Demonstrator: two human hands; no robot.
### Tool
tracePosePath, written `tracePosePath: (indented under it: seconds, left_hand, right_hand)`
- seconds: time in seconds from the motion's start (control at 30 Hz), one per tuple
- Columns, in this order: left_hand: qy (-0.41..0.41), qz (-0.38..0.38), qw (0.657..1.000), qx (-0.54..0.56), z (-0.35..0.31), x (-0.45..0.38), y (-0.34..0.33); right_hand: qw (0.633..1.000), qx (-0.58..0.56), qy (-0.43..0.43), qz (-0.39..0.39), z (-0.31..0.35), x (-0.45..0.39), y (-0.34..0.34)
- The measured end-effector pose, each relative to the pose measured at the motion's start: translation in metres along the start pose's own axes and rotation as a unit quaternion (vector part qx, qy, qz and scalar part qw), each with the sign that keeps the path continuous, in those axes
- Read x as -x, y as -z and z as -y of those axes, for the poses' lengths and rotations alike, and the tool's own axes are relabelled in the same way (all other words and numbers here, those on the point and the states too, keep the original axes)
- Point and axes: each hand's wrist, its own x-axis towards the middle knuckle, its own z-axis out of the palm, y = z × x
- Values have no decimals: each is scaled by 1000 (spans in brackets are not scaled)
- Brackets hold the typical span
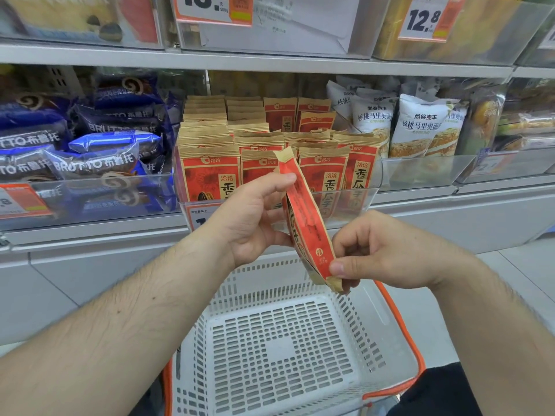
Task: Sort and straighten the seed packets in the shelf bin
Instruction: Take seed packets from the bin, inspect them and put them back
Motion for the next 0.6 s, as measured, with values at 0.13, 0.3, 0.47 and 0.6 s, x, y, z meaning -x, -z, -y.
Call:
tracePosePath:
  seconds: [0.13,0.3,0.47,0.6]
  left_hand:
    - [-17,15,1000,-3,-1,1,1]
    - [-22,49,998,41,0,2,5]
    - [-13,46,996,69,-2,0,8]
    - [-5,0,1000,24,-3,0,3]
  right_hand:
    - [992,-26,7,-124,-1,-5,-2]
    - [962,-218,-42,-162,-5,-19,-13]
    - [946,-302,-45,-111,-3,-22,-22]
    - [948,-282,-53,-135,0,-24,-26]
